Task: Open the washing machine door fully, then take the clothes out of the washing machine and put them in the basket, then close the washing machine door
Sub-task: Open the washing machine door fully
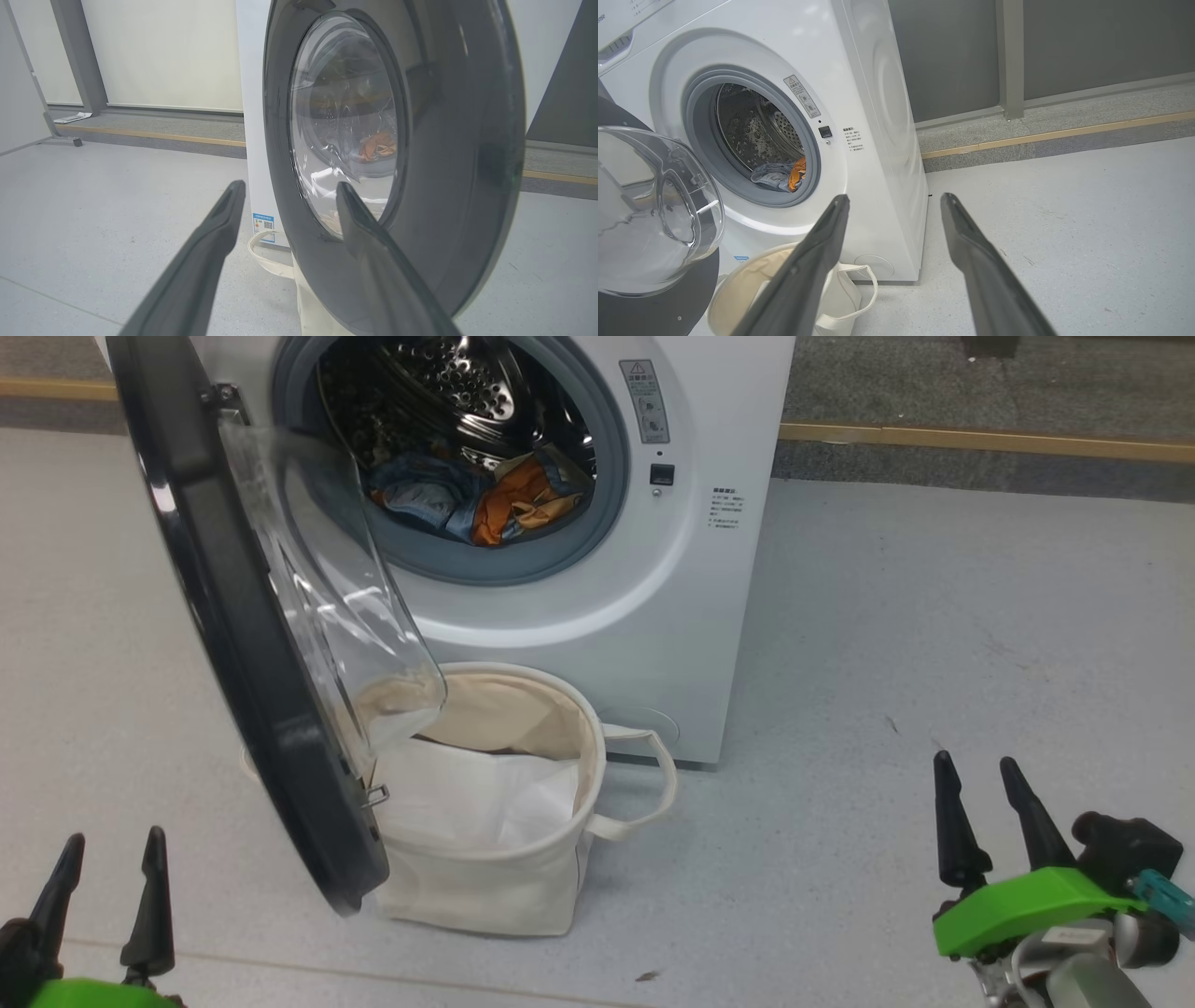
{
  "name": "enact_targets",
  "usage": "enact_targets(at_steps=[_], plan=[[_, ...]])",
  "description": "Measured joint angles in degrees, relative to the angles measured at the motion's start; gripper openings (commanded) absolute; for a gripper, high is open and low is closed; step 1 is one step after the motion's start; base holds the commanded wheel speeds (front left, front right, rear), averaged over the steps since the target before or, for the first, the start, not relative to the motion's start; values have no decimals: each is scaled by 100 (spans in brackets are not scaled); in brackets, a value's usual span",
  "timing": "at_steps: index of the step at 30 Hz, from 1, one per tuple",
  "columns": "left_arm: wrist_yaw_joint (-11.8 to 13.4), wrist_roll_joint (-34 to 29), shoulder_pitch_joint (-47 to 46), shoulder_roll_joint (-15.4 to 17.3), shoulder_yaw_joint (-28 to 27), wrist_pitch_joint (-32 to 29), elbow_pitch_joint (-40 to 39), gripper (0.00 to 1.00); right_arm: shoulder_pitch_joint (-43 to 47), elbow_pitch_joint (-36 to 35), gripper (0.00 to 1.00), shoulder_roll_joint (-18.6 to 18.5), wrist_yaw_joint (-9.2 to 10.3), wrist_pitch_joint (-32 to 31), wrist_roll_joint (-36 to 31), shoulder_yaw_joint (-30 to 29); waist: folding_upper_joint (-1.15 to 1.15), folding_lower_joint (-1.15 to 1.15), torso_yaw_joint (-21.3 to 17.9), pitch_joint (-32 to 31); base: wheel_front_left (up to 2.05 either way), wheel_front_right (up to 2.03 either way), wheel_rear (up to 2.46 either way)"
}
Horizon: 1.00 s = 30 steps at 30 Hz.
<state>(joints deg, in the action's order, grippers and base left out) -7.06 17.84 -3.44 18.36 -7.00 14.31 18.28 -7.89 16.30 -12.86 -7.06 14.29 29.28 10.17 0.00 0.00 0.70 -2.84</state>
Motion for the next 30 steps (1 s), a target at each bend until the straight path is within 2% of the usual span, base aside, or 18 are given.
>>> enact_targets(at_steps=[18, 19, 20, 26, 30], plan=[[-2, 180, -24, 1, 36, -9, 48, 100, 0, 187, 100, -5, 0, 0, 57, -12, 0, 0, 58, 34, 0, 0, 0], [-2, 180, -24, 1, 36, -9, 48, 74, 0, 187, 100, -5, 0, 0, 57, -12, 0, 0, 58, 34, 0, 0, 0], [-2, 240, -29, -1, 31, -18, 73, 1, 0, 203, 100, -5, 0, 0, 58, -2, 0, 0, 69, 33, 0, 0, 0], [-2, 975, -473, -104, -276, -197, 10, 0, 1, 285, 100, -7, 0, 0, 109, 4, 0, 0, 218, 39, 0, 0, 0], [7, 1477, -916, -281, -410, -512, -470, 0, 0, 316, 100, -14, 0, 0, 109, 4, 0, 0, 318, 52, 0, 0, 0]])
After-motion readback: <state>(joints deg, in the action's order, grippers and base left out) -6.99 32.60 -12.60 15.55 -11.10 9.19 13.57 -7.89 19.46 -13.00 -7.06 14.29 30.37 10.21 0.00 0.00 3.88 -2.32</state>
